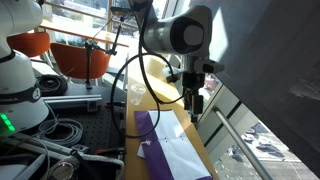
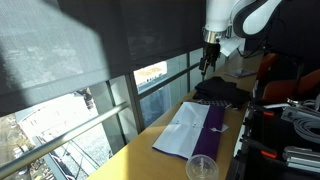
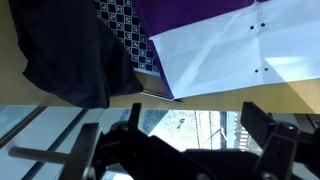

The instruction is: Close the purple file

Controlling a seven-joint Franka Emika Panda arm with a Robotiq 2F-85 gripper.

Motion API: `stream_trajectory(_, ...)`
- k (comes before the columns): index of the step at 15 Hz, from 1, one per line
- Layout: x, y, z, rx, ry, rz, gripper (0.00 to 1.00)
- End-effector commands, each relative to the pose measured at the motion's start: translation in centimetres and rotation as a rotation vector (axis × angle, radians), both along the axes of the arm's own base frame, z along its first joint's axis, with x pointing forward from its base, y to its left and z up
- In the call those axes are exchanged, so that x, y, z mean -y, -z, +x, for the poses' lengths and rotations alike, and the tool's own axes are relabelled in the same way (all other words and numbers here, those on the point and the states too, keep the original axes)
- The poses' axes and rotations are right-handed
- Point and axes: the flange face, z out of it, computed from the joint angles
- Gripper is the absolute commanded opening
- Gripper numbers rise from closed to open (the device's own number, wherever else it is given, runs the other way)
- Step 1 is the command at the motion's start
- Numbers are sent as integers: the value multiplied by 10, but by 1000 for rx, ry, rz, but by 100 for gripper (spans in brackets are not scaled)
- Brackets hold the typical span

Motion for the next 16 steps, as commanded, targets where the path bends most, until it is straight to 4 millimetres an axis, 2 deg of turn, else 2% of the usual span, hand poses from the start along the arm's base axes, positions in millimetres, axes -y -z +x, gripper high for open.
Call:
stream_trajectory(1, 27, 37, 58, -49, 10, 7, 100)
stream_trajectory(5, 38, 82, 102, -92, -10, 72, 100)
stream_trajectory(9, 52, 115, 133, -141, -87, 120, 100)
stream_trajectory(13, 75, 137, 152, -175, -141, 166, 100)
stream_trajectory(16, 100, 153, 161, -183, -150, 193, 100)
